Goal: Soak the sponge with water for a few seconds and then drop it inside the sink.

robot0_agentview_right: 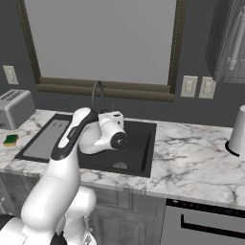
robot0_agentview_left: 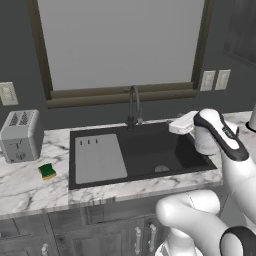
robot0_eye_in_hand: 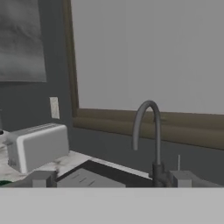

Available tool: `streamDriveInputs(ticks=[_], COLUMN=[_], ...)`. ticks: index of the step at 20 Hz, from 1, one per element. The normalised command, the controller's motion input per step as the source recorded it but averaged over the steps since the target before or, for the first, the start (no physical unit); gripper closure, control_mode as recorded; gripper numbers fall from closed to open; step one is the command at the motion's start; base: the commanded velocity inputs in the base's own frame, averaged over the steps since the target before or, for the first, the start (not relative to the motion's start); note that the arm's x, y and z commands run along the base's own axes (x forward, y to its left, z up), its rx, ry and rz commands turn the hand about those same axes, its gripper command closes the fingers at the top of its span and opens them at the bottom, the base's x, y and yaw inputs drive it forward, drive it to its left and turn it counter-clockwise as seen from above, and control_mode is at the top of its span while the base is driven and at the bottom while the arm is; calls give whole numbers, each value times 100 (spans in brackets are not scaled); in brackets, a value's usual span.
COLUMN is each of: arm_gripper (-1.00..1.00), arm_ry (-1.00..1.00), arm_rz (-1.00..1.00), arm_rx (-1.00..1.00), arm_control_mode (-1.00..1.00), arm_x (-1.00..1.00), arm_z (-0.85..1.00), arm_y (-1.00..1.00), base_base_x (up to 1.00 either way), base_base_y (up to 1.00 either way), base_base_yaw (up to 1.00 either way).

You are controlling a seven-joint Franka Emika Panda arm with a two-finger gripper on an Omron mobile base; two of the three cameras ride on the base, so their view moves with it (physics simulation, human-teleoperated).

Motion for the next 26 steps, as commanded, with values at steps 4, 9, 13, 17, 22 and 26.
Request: streamDriveInputs(ticks=[4, 9, 13, 17, 22, 26], arm_gripper=[-100, -100, -100, -100, -100, -100], arm_ry=[0, 0, 0, 0, 0, 0], arm_rz=[0, 0, 0, 0, 0, 0], arm_rx=[0, 0, 0, 0, 0, 0], arm_control_mode=[-100, -100, -100, -100, -100, -100], arm_x=[14, 7, 12, 14, 19, 15], arm_z=[-11, -9, -4, -3, -6, -8], arm_y=[0, 0, 0, 0, 0, 2], base_base_x=[0, 0, 0, 0, 0, 0], base_base_y=[0, 0, 0, 0, 0, 0], base_base_yaw=[0, 0, 0, 0, 0, 0])
